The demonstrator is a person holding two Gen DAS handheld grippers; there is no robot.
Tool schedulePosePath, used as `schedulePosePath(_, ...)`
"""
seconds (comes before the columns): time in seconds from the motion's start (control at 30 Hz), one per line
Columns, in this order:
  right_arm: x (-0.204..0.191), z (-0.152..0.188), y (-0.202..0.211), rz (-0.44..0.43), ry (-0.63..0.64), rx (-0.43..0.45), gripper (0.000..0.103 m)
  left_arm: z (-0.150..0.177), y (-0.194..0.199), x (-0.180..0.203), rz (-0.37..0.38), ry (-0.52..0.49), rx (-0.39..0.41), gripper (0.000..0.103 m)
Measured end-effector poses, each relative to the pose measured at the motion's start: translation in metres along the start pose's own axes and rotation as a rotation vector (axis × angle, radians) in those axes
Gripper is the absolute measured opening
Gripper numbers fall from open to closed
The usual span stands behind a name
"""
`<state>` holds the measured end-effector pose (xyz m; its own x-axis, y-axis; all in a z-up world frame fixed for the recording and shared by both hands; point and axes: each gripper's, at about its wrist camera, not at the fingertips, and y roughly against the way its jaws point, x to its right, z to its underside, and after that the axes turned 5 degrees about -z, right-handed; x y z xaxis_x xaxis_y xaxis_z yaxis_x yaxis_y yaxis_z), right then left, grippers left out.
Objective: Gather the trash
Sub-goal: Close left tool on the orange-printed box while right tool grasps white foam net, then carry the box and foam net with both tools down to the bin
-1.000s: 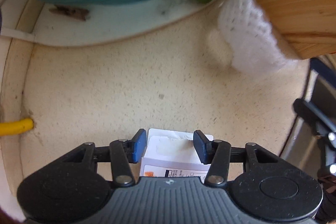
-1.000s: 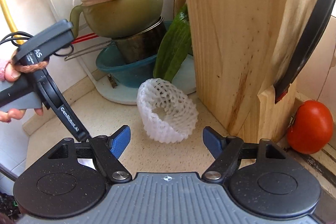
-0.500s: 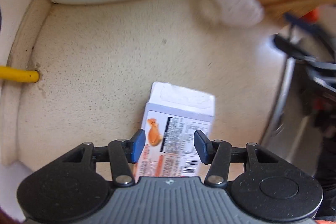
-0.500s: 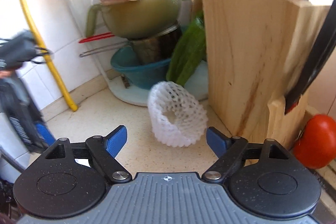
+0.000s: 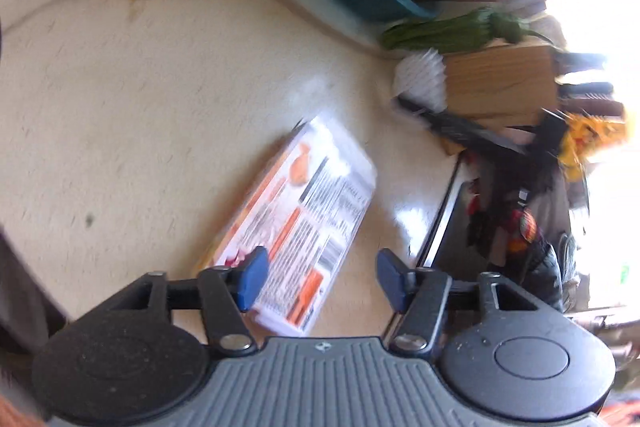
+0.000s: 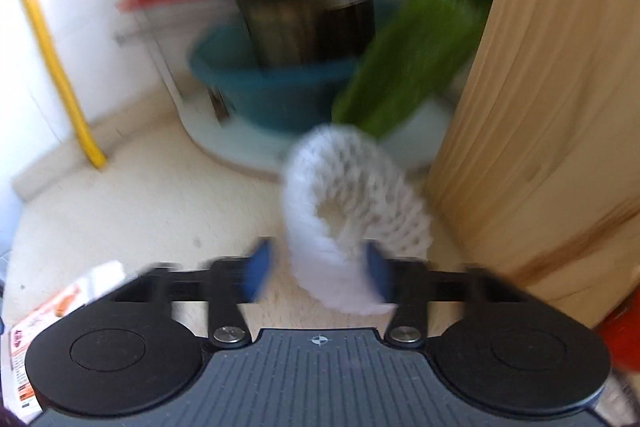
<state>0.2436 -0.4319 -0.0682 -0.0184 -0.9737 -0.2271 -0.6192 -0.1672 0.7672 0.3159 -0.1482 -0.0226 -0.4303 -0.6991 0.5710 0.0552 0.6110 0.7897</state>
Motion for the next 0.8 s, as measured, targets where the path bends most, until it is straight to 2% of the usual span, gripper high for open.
schedulePosePath(0.07, -0.007, 0.006, -0.005, -0.002, 0.006, -0.017, 0.029, -0.001, -0.010, 0.014, -0.005, -0.115, -0.020, 0.063)
schedulePosePath(0.13, -0.017, 0.010, -0.002, 0.018, 0.043, -0.027, 0.028, -0.004, -0.021, 0.031, -0.084, -0.279, -0.051, 0.065)
schedulePosePath(0.17, -0.020, 0.013, 0.000, 0.009, 0.043, -0.033, 0.026, -0.006, -0.022, 0.037, -0.115, -0.354, -0.012, 0.068)
schedulePosePath(0.23, -0.025, 0.017, 0.004, 0.009, 0.053, -0.042, 0.026, -0.009, -0.018, 0.045, -0.175, -0.458, 0.039, 0.078)
schedulePosePath(0.27, -0.027, 0.019, 0.006, 0.010, 0.056, -0.043, 0.026, -0.010, -0.019, 0.047, -0.160, -0.494, 0.029, 0.093)
schedulePosePath(0.3, -0.028, 0.021, 0.007, 0.006, 0.054, -0.044, 0.026, -0.011, -0.024, 0.049, -0.131, -0.517, -0.008, 0.100)
schedulePosePath(0.37, -0.028, 0.022, 0.009, 0.005, 0.045, -0.042, 0.026, -0.011, -0.036, 0.053, -0.124, -0.576, -0.066, 0.100)
schedulePosePath(0.4, -0.027, 0.024, 0.011, 0.001, 0.034, -0.035, 0.026, -0.009, -0.040, 0.058, -0.148, -0.614, -0.050, 0.100)
schedulePosePath(0.47, -0.025, 0.023, 0.012, -0.011, 0.016, -0.028, 0.027, -0.012, -0.056, 0.059, -0.135, -0.583, -0.094, 0.100)
schedulePosePath(0.5, -0.027, 0.023, 0.011, -0.010, 0.015, -0.026, 0.027, -0.012, -0.072, 0.052, -0.161, -0.540, -0.134, 0.099)
schedulePosePath(0.53, -0.028, 0.024, 0.010, -0.011, 0.017, -0.025, 0.027, -0.008, -0.076, 0.055, -0.194, -0.567, -0.087, 0.100)
schedulePosePath(0.6, -0.027, 0.026, 0.007, -0.013, 0.012, -0.025, 0.029, 0.001, -0.094, 0.068, -0.320, -0.696, -0.062, 0.100)
schedulePosePath(0.67, -0.027, 0.027, 0.006, -0.007, 0.015, -0.022, 0.029, 0.013, -0.111, 0.077, -0.415, -0.776, -0.013, 0.100)
schedulePosePath(0.73, -0.027, 0.028, 0.007, 0.000, -0.001, -0.014, 0.028, 0.018, -0.115, 0.082, -0.400, -0.770, 0.019, 0.100)
schedulePosePath(0.77, -0.027, 0.029, 0.008, 0.007, -0.003, -0.009, 0.026, 0.018, -0.116, 0.081, -0.404, -0.748, 0.032, 0.096)
schedulePosePath(0.8, -0.028, 0.030, 0.010, 0.017, -0.004, -0.002, 0.023, 0.018, -0.116, 0.082, -0.406, -0.727, 0.050, 0.086)
